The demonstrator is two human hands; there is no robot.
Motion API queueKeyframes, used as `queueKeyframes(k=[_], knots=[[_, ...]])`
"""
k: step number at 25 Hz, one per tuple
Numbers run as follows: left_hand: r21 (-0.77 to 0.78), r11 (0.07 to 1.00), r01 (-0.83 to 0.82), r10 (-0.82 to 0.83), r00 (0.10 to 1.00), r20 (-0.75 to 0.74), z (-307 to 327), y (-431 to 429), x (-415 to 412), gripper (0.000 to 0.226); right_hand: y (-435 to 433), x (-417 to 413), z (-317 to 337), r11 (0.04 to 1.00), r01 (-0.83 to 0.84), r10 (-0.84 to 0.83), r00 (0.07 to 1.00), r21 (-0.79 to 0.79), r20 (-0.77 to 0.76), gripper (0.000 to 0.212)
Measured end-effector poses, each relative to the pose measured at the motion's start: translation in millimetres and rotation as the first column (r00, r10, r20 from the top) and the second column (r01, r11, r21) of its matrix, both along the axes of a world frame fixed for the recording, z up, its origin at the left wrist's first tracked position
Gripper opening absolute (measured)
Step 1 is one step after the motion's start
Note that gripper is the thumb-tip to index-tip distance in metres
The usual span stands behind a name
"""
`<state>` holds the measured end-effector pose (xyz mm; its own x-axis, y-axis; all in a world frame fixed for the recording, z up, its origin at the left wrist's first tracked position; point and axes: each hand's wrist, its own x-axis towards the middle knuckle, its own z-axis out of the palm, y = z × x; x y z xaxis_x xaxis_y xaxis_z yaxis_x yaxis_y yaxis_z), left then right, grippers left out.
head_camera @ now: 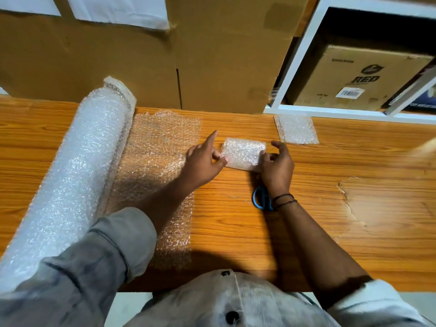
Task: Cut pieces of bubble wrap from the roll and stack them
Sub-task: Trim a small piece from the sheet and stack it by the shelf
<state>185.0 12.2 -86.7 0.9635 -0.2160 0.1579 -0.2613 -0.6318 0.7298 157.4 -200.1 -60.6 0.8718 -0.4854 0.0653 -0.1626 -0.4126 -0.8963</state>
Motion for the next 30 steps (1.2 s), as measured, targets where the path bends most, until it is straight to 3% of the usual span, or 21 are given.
queueKeyframes(k=[3, 8, 12, 15, 18, 20, 22, 24, 25, 28, 30], knots=[[-0.058, 0.998, 0.007, -0.006, 1.000, 0.022, -2, -10, 9, 0.080, -7, 6, 9, 1.000, 0.004, -0.004, 1.000, -0.008, -0.010, 0.040], [-0.114, 0.993, -0.031, 0.033, 0.999, 0.012, 11, -22, 10, 0.073, -19, 0, 15, 0.980, -0.199, 0.196, 0.969, -0.004, -0.152, 0.075], [-0.093, 0.992, -0.082, 0.077, 0.996, -0.049, 18, -25, 16, 0.076, -18, 5, 12, 0.979, -0.198, 0.188, 0.968, -0.041, -0.166, 0.077], [0.025, 0.998, -0.064, 0.065, 0.997, -0.039, 12, -22, 18, 0.083, -7, 6, 11, 0.992, -0.121, 0.112, 0.979, -0.045, -0.168, 0.074], [0.301, 0.951, -0.067, 0.041, 0.995, 0.092, 9, -20, 19, 0.074, 3, 2, 6, 0.986, -0.082, 0.070, 0.994, -0.147, -0.087, 0.075], [0.436, 0.898, -0.062, 0.014, 0.993, 0.114, 12, -18, 19, 0.057, 6, 1, 5, 0.904, -0.094, 0.104, 0.995, -0.417, 0.001, 0.066], [0.509, 0.859, -0.052, -0.008, 0.993, 0.115, 11, -14, 21, 0.044, 7, -2, 4, 0.698, -0.207, 0.237, 0.970, -0.686, -0.052, 0.048], [0.553, 0.830, -0.072, -0.012, 0.989, 0.147, 8, -11, 25, 0.040, 11, -5, -1, 0.506, -0.350, 0.317, 0.925, -0.789, -0.208, 0.032], [0.561, 0.822, -0.092, -0.005, 0.985, 0.170, 9, -11, 26, 0.040, 13, -7, -4, 0.473, -0.387, 0.315, 0.913, -0.792, -0.259, 0.029], [0.518, 0.839, -0.166, 0.054, 0.973, 0.223, 13, -14, 23, 0.040, 23, -7, -13, 0.531, -0.437, 0.311, 0.897, -0.726, -0.313, 0.037], [0.475, 0.855, -0.206, 0.099, 0.966, 0.240, 10, -15, 15, 0.039, 30, -3, -13, 0.642, -0.454, 0.353, 0.891, -0.618, -0.287, 0.043]])
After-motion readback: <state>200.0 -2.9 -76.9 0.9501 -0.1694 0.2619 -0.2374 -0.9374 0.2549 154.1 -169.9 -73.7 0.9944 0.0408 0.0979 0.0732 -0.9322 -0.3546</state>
